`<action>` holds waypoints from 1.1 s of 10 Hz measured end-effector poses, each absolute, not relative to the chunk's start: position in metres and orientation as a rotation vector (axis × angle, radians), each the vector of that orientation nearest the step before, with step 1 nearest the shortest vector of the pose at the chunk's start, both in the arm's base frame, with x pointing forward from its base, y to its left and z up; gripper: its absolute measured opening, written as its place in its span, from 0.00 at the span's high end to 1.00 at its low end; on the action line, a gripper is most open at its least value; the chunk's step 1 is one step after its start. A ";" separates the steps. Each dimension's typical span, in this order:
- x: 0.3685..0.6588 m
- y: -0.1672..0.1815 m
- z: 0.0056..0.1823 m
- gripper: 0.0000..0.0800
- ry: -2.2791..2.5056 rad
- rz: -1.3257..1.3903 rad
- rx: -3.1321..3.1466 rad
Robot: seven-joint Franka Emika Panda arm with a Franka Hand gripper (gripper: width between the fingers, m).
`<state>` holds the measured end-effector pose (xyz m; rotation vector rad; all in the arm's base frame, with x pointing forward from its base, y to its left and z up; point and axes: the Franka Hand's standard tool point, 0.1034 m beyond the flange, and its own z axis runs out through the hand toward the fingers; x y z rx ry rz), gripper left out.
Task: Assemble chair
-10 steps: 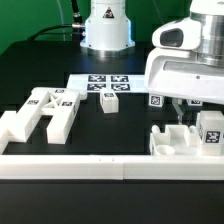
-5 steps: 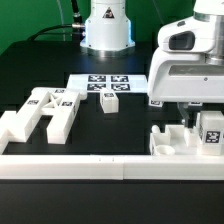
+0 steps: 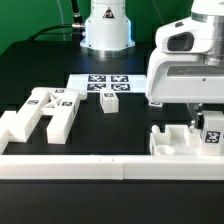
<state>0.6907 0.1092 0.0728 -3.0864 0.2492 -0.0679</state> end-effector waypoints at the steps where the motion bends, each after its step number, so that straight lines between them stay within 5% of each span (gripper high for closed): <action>1: 0.691 0.101 0.073 0.64 0.238 -0.060 -3.087; 11: 0.690 0.105 0.072 0.64 1.591 -0.020 -2.634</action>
Offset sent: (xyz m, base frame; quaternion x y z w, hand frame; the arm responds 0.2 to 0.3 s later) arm -0.0071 -0.0047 0.0032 -0.0071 -0.0113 0.2703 0.9627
